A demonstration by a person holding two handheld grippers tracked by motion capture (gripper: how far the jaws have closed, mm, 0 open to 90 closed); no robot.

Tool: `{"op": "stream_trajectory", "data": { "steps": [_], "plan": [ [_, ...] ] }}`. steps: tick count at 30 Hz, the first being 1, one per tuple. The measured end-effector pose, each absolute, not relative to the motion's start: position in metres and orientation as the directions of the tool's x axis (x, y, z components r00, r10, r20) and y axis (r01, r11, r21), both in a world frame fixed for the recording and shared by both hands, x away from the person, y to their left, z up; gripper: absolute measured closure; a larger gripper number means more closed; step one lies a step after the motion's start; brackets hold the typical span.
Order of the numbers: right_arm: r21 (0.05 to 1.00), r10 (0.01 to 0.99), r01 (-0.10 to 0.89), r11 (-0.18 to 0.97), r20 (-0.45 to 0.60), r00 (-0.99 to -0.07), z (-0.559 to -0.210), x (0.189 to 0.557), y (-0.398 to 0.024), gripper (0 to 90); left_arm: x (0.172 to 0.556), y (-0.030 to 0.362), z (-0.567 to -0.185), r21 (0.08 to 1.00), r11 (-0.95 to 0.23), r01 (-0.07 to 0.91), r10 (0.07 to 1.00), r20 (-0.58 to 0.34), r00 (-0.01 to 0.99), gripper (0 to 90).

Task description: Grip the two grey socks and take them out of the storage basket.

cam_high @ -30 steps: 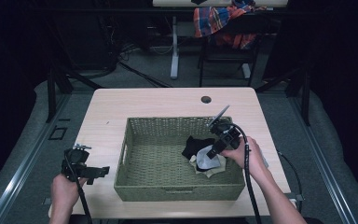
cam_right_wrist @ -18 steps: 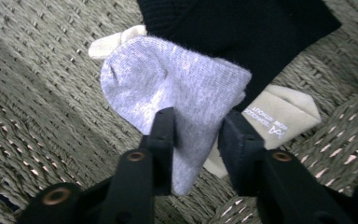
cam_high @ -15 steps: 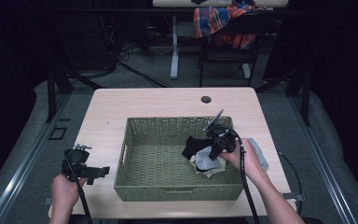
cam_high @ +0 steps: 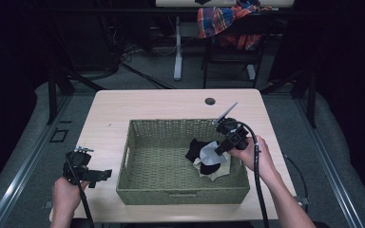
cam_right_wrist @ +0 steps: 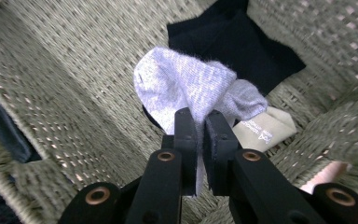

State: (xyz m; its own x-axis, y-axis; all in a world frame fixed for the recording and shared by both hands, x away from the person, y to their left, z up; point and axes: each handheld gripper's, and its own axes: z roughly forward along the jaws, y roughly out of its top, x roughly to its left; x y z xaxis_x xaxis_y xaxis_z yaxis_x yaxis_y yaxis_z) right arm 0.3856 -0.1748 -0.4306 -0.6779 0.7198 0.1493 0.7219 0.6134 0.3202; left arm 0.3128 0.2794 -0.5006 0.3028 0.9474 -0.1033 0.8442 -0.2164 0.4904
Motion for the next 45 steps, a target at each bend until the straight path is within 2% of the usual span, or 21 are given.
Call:
{"op": "stream_trajectory", "data": {
  "steps": [10,24,45],
  "plan": [
    [0.399,0.711,0.695,0.598,0.136,-0.690,-0.401,0.377,-0.186,85.2,0.313,0.279,-0.501,0.491,-0.214,0.844,0.948,-0.102,0.300,0.2],
    [0.458,0.716,0.673,0.581,0.106,-0.690,-0.373,0.368,-0.200,85.2,0.313,0.280,-0.501,0.492,-0.214,0.844,0.948,-0.102,0.300,0.2],
    [0.533,0.783,0.693,0.486,0.085,-0.616,-0.345,0.359,-0.241,85.2,0.313,0.279,-0.501,0.493,-0.212,0.844,0.949,-0.104,0.299,0.2]
  ]
}}
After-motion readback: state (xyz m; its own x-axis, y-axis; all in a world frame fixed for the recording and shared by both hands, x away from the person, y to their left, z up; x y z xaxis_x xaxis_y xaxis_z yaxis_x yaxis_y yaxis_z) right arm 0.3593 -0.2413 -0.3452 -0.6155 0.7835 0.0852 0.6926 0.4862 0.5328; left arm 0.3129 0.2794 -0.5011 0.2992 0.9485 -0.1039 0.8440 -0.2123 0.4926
